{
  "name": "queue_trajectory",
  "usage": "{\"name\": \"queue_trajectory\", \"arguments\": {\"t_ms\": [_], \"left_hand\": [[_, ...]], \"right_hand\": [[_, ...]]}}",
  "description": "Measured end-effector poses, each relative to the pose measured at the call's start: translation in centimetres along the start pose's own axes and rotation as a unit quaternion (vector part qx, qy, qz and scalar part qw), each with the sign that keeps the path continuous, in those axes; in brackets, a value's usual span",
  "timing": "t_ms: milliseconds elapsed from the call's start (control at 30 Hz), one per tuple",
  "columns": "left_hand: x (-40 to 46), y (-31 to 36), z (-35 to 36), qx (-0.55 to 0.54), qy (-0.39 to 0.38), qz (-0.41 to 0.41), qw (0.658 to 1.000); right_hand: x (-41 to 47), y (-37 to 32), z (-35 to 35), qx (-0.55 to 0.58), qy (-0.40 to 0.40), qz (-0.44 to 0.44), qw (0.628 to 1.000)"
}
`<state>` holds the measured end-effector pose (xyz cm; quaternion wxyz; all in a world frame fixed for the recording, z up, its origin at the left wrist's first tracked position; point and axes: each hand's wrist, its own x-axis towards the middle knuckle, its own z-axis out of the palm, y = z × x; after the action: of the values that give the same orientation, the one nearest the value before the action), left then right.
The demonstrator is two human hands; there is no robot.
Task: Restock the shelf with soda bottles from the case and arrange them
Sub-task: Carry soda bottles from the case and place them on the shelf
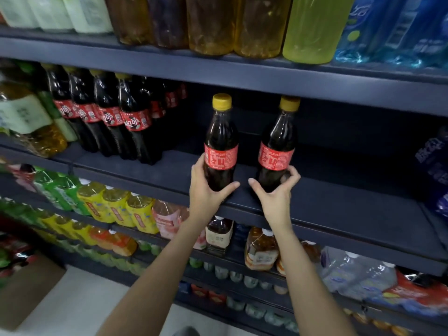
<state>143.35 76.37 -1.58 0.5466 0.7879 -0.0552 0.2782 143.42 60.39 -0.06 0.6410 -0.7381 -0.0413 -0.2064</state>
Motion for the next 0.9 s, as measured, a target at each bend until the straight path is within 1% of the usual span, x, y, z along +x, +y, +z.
{"name": "queue_trajectory", "arguments": {"t_ms": [33,100,200,300,367,500,667,767,900], "left_hand": [[0.2,-0.3,-0.3,-0.011,0.003,0.007,1.0],[1.5,-0.9,-1.4,-0.04,-0.017,0.005,0.999],[4.7,-1.8,-3.4,-0.109,-0.1,-0.034,0.988],[8.5,-3.1,-4.9,-0.09,-0.168,-0.039,0.981],[10.9,-4.0,-5.4,-0.064,-0.181,-0.031,0.981],[14.2,-5.7,-4.8,-0.049,-0.155,-0.026,0.986],[17.0,-7.3,-1.7,-0.047,-0.069,-0.018,0.996],[18.9,-8.4,0.0,-0.04,-0.033,-0.001,0.999],[20.7,-9.5,1.6,-0.035,-0.011,0.024,0.999]], "right_hand": [[0.1,0.3,0.0,-0.001,0.007,0.004,1.0],[0.8,0.6,-0.5,-0.011,-0.018,0.009,1.0],[2.3,0.8,-2.0,-0.056,-0.073,0.002,0.996],[3.0,0.6,-2.9,-0.02,-0.132,0.029,0.991],[3.2,0.6,-2.6,-0.016,-0.126,0.035,0.991],[4.4,0.3,0.8,-0.001,-0.061,0.03,0.998],[8.9,1.0,6.8,-0.021,-0.006,-0.009,1.0],[12.2,1.5,10.0,-0.031,0.014,-0.02,0.999],[15.7,2.3,12.8,-0.034,0.019,-0.04,0.998]]}}
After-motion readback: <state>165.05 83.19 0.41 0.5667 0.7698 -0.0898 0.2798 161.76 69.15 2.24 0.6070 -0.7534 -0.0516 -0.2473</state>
